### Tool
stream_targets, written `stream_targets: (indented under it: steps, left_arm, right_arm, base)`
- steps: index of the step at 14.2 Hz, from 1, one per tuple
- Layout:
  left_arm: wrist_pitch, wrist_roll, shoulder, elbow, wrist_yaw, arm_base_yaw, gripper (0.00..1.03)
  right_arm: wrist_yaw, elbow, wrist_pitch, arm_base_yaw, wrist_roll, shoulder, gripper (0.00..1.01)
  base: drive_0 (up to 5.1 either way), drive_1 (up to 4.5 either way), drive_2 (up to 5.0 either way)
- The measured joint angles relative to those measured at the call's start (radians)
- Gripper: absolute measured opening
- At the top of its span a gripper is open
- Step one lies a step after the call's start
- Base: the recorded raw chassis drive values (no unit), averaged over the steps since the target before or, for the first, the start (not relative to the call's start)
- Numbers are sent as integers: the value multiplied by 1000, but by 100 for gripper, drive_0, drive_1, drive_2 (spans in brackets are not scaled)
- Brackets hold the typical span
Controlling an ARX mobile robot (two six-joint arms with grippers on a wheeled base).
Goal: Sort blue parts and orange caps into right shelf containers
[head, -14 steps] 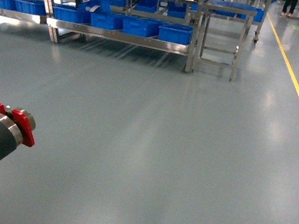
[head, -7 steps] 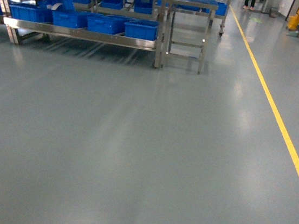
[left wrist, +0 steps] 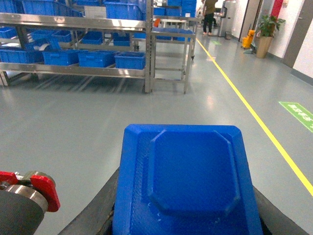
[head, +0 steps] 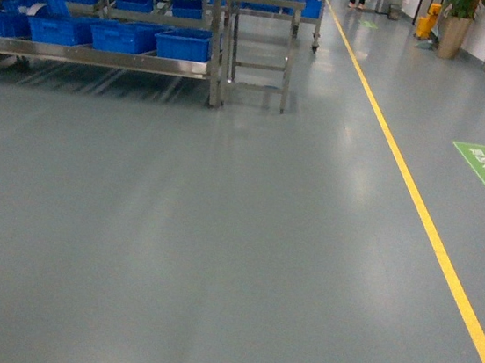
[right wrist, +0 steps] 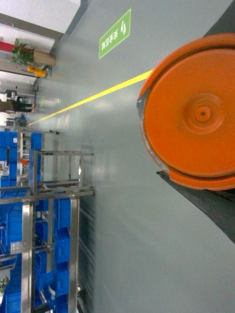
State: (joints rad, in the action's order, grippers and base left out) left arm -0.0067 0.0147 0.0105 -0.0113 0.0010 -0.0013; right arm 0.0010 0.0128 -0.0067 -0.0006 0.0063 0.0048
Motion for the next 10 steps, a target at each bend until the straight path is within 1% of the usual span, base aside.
stream_targets:
  steps: [1,10]
  left_arm:
    - [0,0,0,0,0,0,42]
    - [-1,0,0,0,-2,0,42]
  right_arm:
    - [0,0,0,0,0,0,43]
    - [-1,0,2,0,0,0,43]
  base:
    - [0,0,0]
    - [-2,410,-414]
